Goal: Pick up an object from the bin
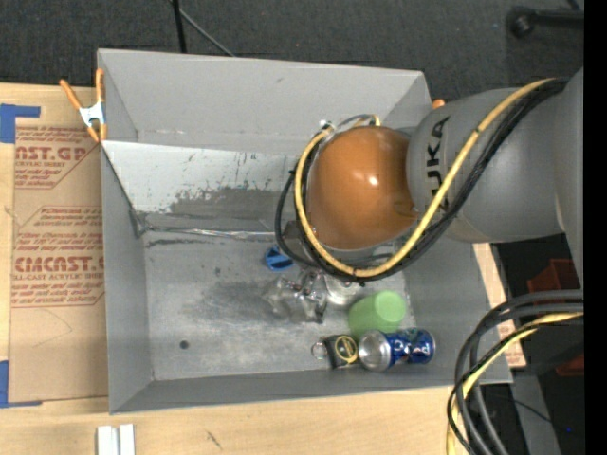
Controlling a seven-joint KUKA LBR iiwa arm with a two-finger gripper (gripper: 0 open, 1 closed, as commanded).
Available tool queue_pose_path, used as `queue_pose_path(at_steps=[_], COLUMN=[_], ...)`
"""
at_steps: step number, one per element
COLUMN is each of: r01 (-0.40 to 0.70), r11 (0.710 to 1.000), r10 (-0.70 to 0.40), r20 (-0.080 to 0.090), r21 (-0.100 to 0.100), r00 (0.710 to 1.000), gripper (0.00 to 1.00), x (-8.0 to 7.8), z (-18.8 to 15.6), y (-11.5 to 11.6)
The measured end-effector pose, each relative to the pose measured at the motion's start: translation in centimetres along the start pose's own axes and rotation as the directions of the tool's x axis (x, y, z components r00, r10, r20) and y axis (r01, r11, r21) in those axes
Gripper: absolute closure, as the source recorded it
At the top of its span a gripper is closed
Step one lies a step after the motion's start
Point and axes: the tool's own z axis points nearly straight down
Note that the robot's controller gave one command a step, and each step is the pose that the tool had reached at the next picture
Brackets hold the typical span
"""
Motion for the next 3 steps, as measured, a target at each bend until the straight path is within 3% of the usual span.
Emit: queue_pose_path(at_steps=[1, 2, 3], r01=[-0.014, -0.007, -0.018], r11=[1.000, 1.000, 1.000], r10=[0.014, 0.007, 0.018], r20=[0.006, 0.004, 0.015], r21=[0.005, 0.007, 0.017], r00=[1.000, 1.000, 1.000], gripper=[1.00, 1.00, 1.00], x=[-1.0, 4.8, 0.9], z=[1.3, -0.1, -15.0], y=[2.7, 2.6, 2.0])
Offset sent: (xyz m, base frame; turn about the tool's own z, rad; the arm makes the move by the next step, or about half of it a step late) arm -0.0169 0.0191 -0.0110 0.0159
